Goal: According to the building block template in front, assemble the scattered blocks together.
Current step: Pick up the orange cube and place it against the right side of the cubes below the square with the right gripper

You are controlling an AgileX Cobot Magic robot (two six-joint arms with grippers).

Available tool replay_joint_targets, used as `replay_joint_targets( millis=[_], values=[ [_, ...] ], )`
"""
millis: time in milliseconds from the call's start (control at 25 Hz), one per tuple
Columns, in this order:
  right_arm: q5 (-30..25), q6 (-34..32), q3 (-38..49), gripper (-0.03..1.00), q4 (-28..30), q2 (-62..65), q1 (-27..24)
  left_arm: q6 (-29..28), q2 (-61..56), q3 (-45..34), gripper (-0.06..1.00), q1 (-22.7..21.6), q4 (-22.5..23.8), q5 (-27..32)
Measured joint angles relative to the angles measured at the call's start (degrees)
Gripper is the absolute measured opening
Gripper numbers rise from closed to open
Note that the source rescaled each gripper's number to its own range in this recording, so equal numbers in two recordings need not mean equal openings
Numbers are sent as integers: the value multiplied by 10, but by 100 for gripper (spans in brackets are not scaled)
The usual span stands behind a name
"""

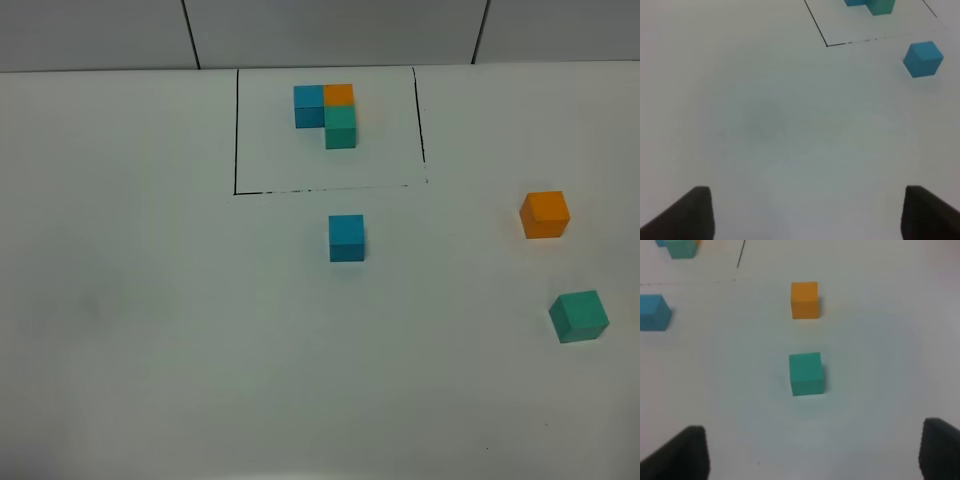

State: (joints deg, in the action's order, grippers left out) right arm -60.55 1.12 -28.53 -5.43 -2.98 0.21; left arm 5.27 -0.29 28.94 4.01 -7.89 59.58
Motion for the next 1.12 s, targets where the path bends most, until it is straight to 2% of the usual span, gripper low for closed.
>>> replay_joint_targets(
  millis=[1120],
  values=[
    [1,-2,0,72,-2,0,0,-5,0,0,69,0,0,0]
  ],
)
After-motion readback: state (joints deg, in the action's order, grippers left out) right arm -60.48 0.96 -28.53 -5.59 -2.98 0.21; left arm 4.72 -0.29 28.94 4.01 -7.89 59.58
